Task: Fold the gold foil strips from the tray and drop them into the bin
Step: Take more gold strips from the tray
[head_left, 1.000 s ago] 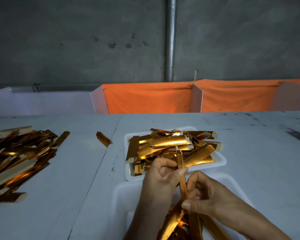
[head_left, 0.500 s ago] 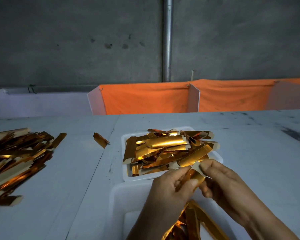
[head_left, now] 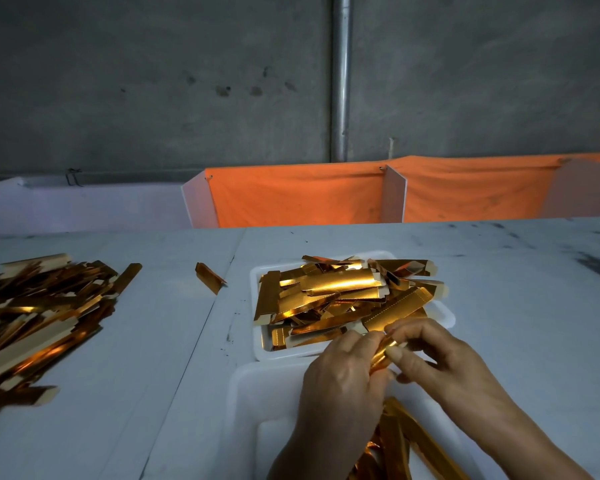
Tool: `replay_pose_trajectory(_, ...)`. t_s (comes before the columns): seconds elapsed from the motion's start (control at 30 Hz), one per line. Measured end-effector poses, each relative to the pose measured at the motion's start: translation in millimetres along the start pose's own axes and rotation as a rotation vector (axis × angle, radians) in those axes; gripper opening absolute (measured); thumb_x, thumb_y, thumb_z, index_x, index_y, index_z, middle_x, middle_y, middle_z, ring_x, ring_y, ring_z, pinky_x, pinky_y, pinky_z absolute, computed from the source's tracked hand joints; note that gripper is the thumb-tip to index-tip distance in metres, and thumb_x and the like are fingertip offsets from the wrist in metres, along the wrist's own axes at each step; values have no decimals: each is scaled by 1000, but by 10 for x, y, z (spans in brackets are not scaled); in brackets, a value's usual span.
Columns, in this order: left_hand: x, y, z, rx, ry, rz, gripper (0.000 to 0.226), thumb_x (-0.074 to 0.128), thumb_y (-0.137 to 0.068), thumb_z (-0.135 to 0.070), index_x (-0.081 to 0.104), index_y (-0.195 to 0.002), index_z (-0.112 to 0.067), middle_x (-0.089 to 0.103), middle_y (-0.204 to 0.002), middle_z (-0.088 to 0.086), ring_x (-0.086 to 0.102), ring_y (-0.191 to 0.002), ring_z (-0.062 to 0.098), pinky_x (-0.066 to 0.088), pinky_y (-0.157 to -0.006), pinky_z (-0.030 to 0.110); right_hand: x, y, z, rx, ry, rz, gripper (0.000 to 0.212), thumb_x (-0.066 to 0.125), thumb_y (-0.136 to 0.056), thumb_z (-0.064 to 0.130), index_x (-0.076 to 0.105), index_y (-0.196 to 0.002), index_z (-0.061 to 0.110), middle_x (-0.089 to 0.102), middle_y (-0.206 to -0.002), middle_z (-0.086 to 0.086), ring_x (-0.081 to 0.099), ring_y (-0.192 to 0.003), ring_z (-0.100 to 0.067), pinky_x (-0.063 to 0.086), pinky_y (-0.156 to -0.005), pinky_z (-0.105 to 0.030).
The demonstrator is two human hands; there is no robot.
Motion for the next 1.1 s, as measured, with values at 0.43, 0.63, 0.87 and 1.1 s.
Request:
replay_pose_trajectory(0.43, -148, 2, -205, 19, 327, 124, 38, 42, -99, -8, 47, -136, -9, 62, -122, 18, 53, -88, -14, 37, -80, 2, 109, -1, -39, 39, -161, 148, 20, 57, -82, 28, 72, -83, 14, 67, -99, -5, 65, -90, -21, 56, -78, -30)
replay_pose_trajectory(0.63, 138, -54, 39, -166, 126, 357, 41, 38, -101, -8, 38, -141, -7, 47, -140, 11, 46, -123, 12, 30, -78, 0, 92, 11, -57, 56, -77, 91, 17, 59, -89, 15, 72, -78, 10, 65, -107, 10, 64, -95, -8, 56, -73, -29)
replay_pose_trajectory(0.87, 4, -37, 27, -39, -131, 124, 34, 28, -103, -30, 53, -124, -22, 59, -106, -4, 54, -94, 5, 44, -82, 20, -28, -3, 6, 18, 74, -30, 17, 69, -84, 8, 68, -68, 15, 64, -85, 0, 61, -77, -14, 53, -63, -27)
replay_pose_trajectory(1.1, 51, -15, 30, -50, 16, 149, 53, 46, -93, -52, 36, -141, -35, 45, -139, -15, 41, -122, 4, 30, -87, 13, -38, -15, -84, 105, -80, -10, 13, 65, -84, 10, 69, -73, 6, 66, -74, -9, 64, -64, -17, 53, -60, -22)
Point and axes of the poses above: each hand's wrist, its own y-axis away from the middle knuckle, its own x-axis out of the palm, z = x × y, the point moved 8 cm from there along -y, towards the middle knuckle
